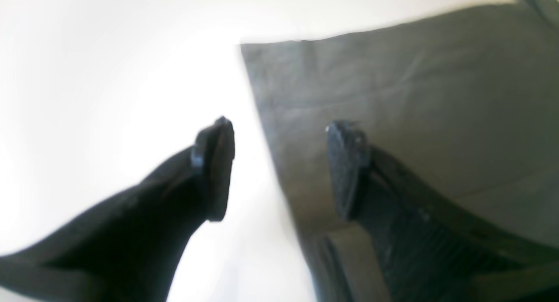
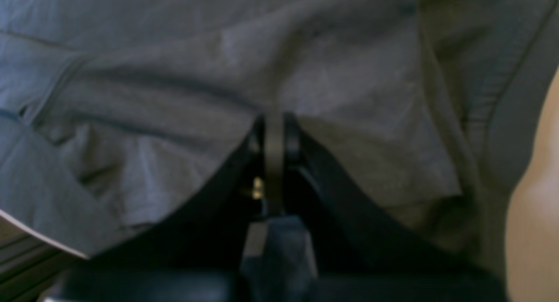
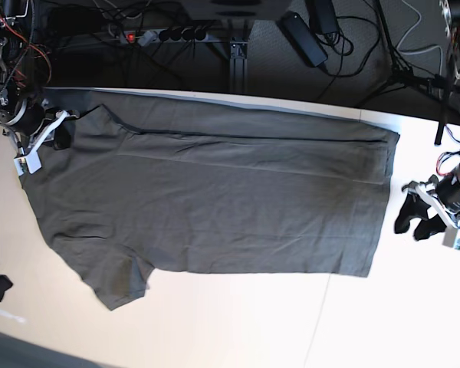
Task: Fold the T-shirt properly
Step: 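Grasp the opposite long edge of the shirt with both grippers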
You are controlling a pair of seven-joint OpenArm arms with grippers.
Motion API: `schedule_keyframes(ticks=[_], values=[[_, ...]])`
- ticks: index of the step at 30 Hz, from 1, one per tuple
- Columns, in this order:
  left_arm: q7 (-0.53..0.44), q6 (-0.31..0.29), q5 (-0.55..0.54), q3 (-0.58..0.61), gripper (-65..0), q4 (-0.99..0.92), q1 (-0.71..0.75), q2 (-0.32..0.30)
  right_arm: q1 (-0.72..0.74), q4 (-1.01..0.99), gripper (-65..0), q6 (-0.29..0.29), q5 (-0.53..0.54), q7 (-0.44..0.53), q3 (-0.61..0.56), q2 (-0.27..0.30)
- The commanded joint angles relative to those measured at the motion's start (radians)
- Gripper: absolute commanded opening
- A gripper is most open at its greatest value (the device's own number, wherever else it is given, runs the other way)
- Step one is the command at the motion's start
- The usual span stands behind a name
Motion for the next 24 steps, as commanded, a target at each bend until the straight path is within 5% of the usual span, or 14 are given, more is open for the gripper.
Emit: schedule_keyframes(ticks=[1,11,20,24], values=[[-0.038,0.001,-0.018,0.007,-27.0,-0.06,-0.071,-0.019,-0.003,0.002,-65.0,0.03,-0.026,-0.024,0.006,0.016],[-0.075,-0.003,-0.002,0.115,-27.0,-0.848,-0.494,0.109,-0.003,0.002,-65.0,0.03,-0.026,-0.043,0.006,0.016],[-0.054,-0.003,0.125,0.115,-27.6,-0.893,-0.521,0.227,-0.004,0.002,-65.0,0.03,-0.026,-0.048,0.006,0.016],[-0.055,-0.002,0.166,0.131,-45.2,-0.893,-0.521,0.261,-0.003,0.002,-65.0,0.03,-0.007,-0.046,0.006,0.016]])
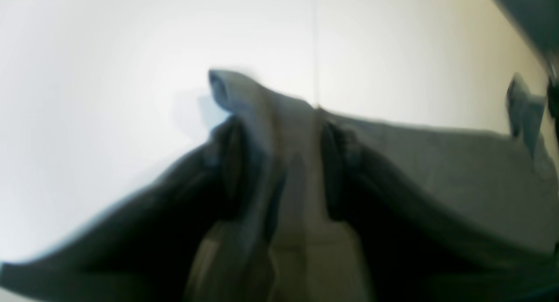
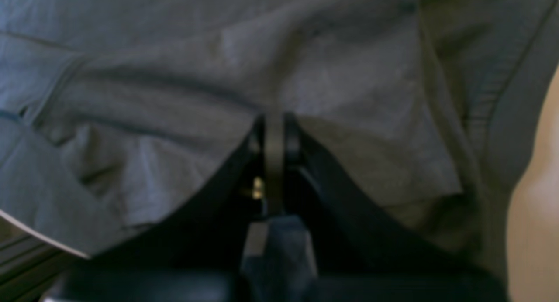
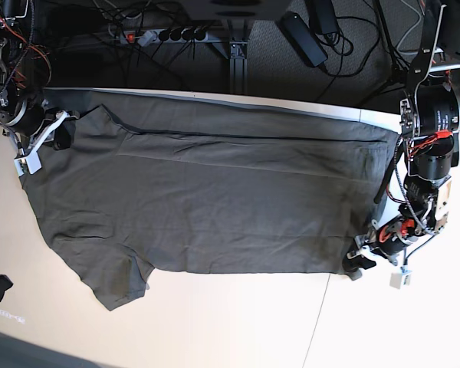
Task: Fold the T-shirt properly
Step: 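Grasp the opposite long edge of the shirt with both grippers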
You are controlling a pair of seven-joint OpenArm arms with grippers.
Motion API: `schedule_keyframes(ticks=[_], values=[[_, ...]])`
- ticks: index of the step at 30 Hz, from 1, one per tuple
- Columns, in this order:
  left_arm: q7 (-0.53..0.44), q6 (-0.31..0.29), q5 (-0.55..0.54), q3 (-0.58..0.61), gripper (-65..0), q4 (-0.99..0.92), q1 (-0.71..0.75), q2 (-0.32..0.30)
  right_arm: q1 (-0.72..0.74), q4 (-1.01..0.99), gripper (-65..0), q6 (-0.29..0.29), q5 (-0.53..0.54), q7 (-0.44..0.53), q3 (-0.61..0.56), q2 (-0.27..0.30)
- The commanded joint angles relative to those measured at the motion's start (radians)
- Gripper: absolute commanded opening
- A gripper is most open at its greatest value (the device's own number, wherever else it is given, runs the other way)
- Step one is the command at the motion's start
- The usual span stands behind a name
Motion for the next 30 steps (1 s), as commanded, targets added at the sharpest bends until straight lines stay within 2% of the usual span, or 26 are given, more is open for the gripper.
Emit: schedule_keyframes(ticks=[1,4,8,11,12,15,19,22,25,27,30], values=[[0.072,0.005,0.054,0.01,-50.2,-0.007,0.003,0.005,-0.003,0.002,-65.0,0.03,-0.009,-0.034,0.006,0.016],[0.066,0.005,0.054,0.01,-65.0,-0.007,0.003,0.005,-0.003,0.009,-65.0,0.03,0.005,-0.033,0.007,0.018],[0.065,0.004,0.055,0.01,-65.0,-0.007,0.003,-0.002,0.003,0.08,-65.0,0.03,0.051,-0.029,0.04,0.025],[0.072,-0.044,0.057,0.01,-65.0,-0.007,0.003,-0.003,0.045,0.146,-65.0,0.03,0.079,-0.03,0.102,0.026],[0.081,-0.061,0.056,0.01,-65.0,-0.007,0.003,-0.002,0.069,0.157,-65.0,0.031,0.09,-0.031,0.124,0.026],[0.107,-0.061,0.039,0.01,-65.0,-0.006,0.003,-0.002,0.166,0.149,-65.0,0.031,0.088,-0.034,0.167,0.03],[0.114,-0.061,0.037,0.01,-65.0,-0.005,0.003,-0.002,0.315,0.043,-65.0,0.03,0.029,-0.015,0.169,0.044],[0.123,-0.061,0.037,0.01,-65.0,-0.005,0.003,-0.003,0.453,-0.15,-55.1,0.029,-0.027,0.043,0.169,0.044],[0.137,-0.061,0.037,0.01,-65.0,-0.005,0.004,-0.003,0.593,-0.391,-39.5,0.03,-0.049,0.089,0.17,0.044],[0.148,-0.061,0.037,0.01,-65.0,-0.005,0.006,-0.003,0.672,-0.542,-31.9,0.03,-0.048,0.099,0.169,0.044],[0.155,-0.061,0.036,0.01,-65.0,-0.005,0.005,-0.003,0.772,-0.733,-30.0,0.031,-0.048,0.103,0.167,0.04]])
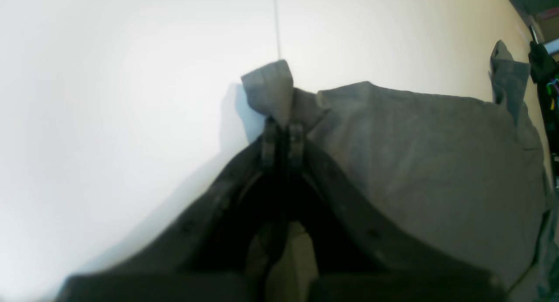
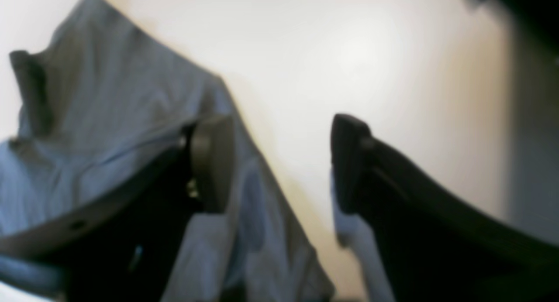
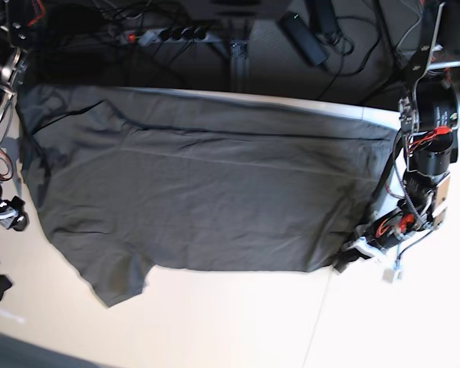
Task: Fold the T-shirt properly
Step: 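Grasp the opposite long edge of the shirt with both grippers, then fold the grasped edge over onto the first fold, forming a strip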
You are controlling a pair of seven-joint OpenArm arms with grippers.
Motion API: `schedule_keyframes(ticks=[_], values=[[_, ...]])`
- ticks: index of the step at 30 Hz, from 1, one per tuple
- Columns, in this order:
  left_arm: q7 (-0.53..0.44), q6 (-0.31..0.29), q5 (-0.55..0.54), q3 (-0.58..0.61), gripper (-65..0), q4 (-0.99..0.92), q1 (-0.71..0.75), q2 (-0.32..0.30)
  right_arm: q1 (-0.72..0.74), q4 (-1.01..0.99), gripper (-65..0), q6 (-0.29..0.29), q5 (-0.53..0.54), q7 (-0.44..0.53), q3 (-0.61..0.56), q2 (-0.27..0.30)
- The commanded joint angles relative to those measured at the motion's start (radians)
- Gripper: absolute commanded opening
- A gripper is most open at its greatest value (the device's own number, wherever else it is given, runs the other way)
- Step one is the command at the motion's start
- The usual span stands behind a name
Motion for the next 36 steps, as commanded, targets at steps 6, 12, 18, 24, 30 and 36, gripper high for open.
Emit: schedule_keyframes(ticks=[6,12,18,24,30,36], values=[[0.086,0.004,0.033,0.007,-65.0,-0.005,-0.002,-0.006,0.113,-0.205,-30.0,0.042,0.009,0.072,-0.058,0.007],[0.087,0.004,0.022,0.007,-65.0,-0.005,-0.002,-0.006,0.13,-0.237,-30.0,0.057,0.009,0.111,-0.172,-0.055],[0.085,0.004,0.023,0.007,-65.0,-0.005,-0.002,-0.006,0.146,-0.237,-30.4,0.078,-0.073,0.13,-0.245,-0.126],[0.075,0.004,0.0,0.007,-65.0,-0.003,-0.009,-0.01,0.146,-0.227,-65.0,0.078,-0.167,0.201,-0.245,-0.119],[0.188,0.004,-0.163,0.007,-65.0,0.054,-0.012,-0.06,0.14,-0.121,-65.0,0.08,-0.145,0.11,-0.245,-0.091],[0.494,0.004,-0.467,0.007,-65.0,0.271,0.048,-0.121,0.027,0.132,-65.0,0.086,0.028,0.0,-0.245,-0.041]])
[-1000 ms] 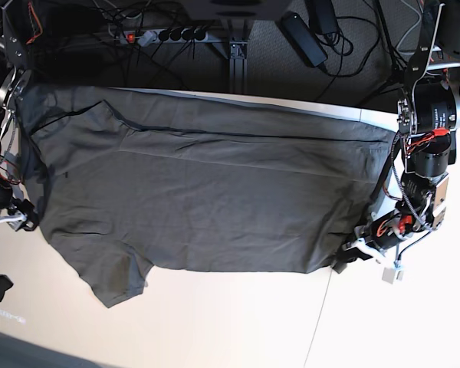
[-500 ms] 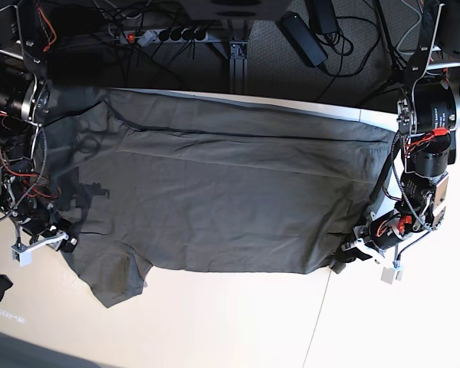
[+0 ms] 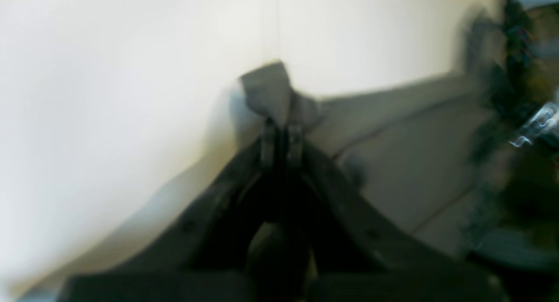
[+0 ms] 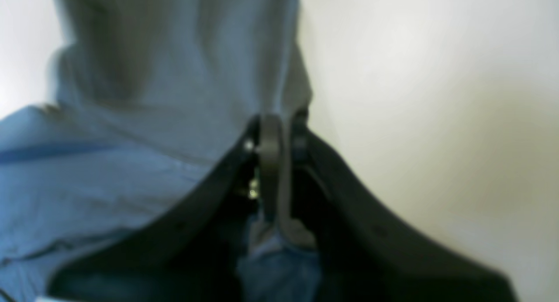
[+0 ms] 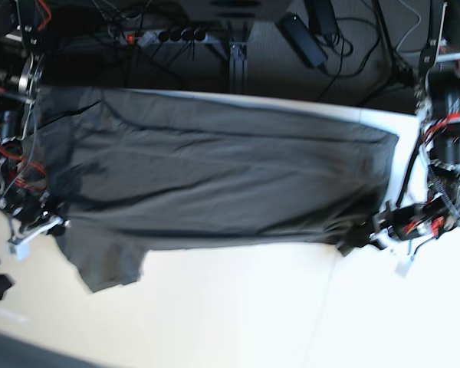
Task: Fold the T-shirt properly
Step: 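Fold the grasped edge over onto the first fold, forming a strip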
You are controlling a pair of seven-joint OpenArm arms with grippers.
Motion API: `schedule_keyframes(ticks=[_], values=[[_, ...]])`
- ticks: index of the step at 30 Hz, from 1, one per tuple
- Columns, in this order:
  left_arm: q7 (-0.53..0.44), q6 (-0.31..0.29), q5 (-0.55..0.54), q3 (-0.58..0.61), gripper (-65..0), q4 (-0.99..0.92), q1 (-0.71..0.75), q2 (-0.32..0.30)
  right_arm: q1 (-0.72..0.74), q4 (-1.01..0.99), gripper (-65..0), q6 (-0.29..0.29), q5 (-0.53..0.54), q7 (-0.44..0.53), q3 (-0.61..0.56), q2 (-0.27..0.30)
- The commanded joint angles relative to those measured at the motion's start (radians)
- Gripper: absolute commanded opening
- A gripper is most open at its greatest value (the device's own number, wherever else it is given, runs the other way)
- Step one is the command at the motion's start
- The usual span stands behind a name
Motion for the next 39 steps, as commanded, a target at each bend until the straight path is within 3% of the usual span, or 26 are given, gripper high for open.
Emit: schedule_keyframes(ticks=[1,7,11,15,20,22,23,24,33,39], values=[[0.014,-0.009,-0.046,-0.005,-65.0,0.065,-0.01,-0.032,-0.007,0.066,-65.0,0.072,0.037,0.003,0.005,0.037],[0.026,-0.009,-0.089,-0.005,-65.0,0.381,0.199,-0.119,-0.248,0.36,-65.0,0.071,0.146,-0.042,0.023,0.103],[0.016,-0.009,-0.093,-0.005,-65.0,0.563,0.319,-0.14,-0.384,0.484,-65.0,0.072,0.176,-0.056,0.1,0.12],[-0.018,-0.009,-0.069,-0.005,-65.0,0.622,0.388,-0.139,-0.5,0.557,-65.0,0.072,0.21,-0.06,0.167,0.12],[-0.053,-0.009,-0.045,-0.005,-65.0,0.622,0.409,-0.13,-0.539,0.557,-64.8,0.071,0.167,-0.06,0.172,0.114],[-0.056,-0.009,-0.043,-0.005,-65.0,0.622,0.409,-0.125,-0.536,0.558,-38.7,0.068,0.16,-0.059,0.172,0.113],[-0.057,-0.009,-0.038,-0.005,-65.0,0.622,0.409,-0.124,-0.536,0.558,-27.7,0.068,0.159,-0.053,0.172,0.113],[-0.057,-0.009,-0.029,-0.005,-65.0,0.622,0.409,-0.122,-0.533,0.558,-20.8,0.068,0.159,-0.04,0.173,0.113],[-0.057,-0.009,-0.006,-0.005,-65.0,0.622,0.415,-0.12,-0.349,0.523,-20.5,0.064,0.093,-0.014,0.176,0.109],[-0.056,-0.009,-0.003,-0.005,-65.0,0.622,0.415,-0.12,-0.167,0.223,-20.5,0.066,0.093,-0.014,0.169,0.066]])
